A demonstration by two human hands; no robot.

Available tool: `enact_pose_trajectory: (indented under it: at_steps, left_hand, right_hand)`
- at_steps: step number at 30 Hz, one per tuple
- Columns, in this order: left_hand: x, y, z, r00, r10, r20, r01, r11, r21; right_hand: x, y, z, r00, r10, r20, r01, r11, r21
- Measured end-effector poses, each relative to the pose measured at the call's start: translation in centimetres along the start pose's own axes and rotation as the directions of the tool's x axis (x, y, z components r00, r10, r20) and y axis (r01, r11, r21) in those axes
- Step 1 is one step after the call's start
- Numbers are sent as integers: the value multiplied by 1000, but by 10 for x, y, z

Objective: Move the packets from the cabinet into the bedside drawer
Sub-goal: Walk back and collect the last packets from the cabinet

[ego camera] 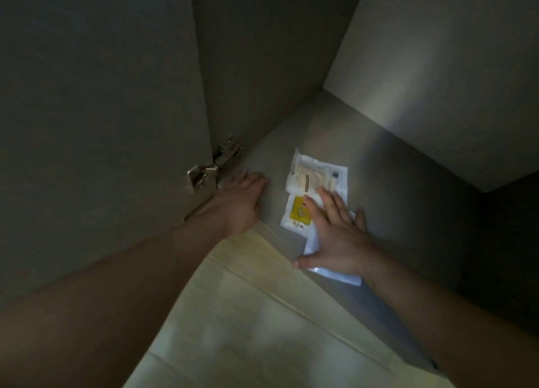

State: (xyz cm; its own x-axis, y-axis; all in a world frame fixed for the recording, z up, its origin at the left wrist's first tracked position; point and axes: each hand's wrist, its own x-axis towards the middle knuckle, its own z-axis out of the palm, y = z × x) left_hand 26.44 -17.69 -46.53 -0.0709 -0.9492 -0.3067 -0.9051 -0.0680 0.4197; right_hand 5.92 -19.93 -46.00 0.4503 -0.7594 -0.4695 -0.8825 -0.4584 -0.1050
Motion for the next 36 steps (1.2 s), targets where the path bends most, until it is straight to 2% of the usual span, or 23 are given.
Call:
enact_pose_trajectory:
  at_steps: [2, 4, 6, 9, 13, 17, 18, 21, 25, 28, 31, 33, 36]
  left_hand:
    - [-10, 3, 8, 1000, 21, -4, -21, 998, -61]
    - [-20, 4, 14, 998, 56, -1, -56, 998, -39]
    - [-26, 3, 16, 997, 73, -6, -73, 997, -26]
    - [-33, 7, 13, 999, 54, 5, -53, 991, -126]
    - [-51, 13, 16, 998, 53, 25, -48, 985, -165]
    - [-67, 9, 18, 999, 52, 17, -47, 980, -195]
    - [-70, 6, 18, 999, 37, 12, -33, 977, -210]
    - [-79, -2, 17, 1000, -16, -15, 12, 975, -220]
    - [-77, -2, 16, 997, -56, -46, 42, 964, -263]
    - [-65, 1, 16, 992, -104, -71, 76, 944, -320]
    - [-64, 6, 18, 984, -167, -67, 124, 900, -417]
    - [-78, 14, 15, 981, -193, -22, 162, 875, -456]
    - [-117, 28, -1, 963, -257, 76, 259, 818, -513]
  right_hand:
    - [-11, -4, 13, 999, 31, -43, -34, 998, -53]
    - [-17, -11, 25, 985, 43, -165, -53, 997, -58]
    - [-20, -16, 33, 946, 24, -324, -49, 996, -70]
    - [-21, -14, 46, 875, 2, -484, -25, 999, -42]
    - [-28, -12, 45, 856, -28, -515, 18, 1000, -25]
    - [-31, -17, 32, 942, -5, -336, 32, 997, 76]
    - [-33, -20, 32, 935, -14, -355, 50, 994, 94]
    - [-32, -23, 37, 844, -42, -535, 134, 982, 135]
    - [-34, -23, 30, 771, -54, -634, 151, 984, 100]
    - [-30, -29, 21, 839, 68, -540, 38, 982, 183]
    - [-32, -44, 19, 906, 206, -371, -54, 923, 380]
    - [-51, -59, 14, 911, 269, -314, -73, 852, 518]
    - [-95, -80, -5, 903, 390, -178, -136, 655, 743]
